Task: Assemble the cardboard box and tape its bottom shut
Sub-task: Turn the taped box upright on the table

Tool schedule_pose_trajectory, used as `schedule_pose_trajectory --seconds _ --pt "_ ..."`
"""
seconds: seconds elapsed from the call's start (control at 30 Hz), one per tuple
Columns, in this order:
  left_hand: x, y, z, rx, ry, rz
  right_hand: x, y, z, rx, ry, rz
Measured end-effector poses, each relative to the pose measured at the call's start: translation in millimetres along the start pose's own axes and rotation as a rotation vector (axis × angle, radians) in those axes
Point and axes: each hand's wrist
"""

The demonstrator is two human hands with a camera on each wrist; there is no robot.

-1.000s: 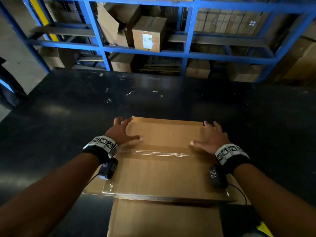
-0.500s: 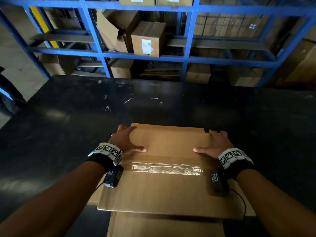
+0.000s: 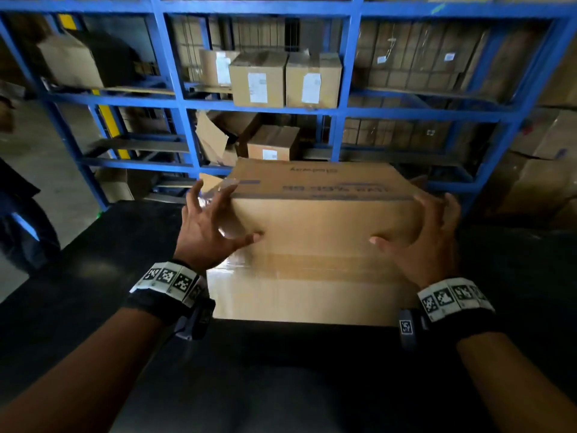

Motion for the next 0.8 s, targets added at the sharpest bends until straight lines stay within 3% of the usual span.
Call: schedule_pose_trajectory --seconds 0.07,0.17,0.43,0.53,0.8 --pt "-14.3 3.0 9.6 -0.026 -0.015 0.014 -12.9 -1.3 -7.1 0.064 0.044 -0.022" --pt "-44.2 23.5 37.9 -0.012 -0.014 0.075 -42.3 8.8 -31.7 0.143 0.158 0.092" --pt "-139.5 64.4 87.5 0.036 -0.134 0.204 -153.7 48.3 -84.3 0.157 0.253 0.202" --pt "-141.9 60.1 82.6 0.036 -0.164 0.188 -158.1 44.1 -85.9 0.135 0.261 0.218" --pt "-88.1 46.8 73.4 0.149 -0.254 0.418 -115.7 31.5 -84.1 0.05 0.314 0.435"
Point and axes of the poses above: each hand's wrist, its own x-axis towards the middle knuckle, its own y-axis out of the palm, z = x × y, and after that the axes turned 8 degrees about -y, right-handed
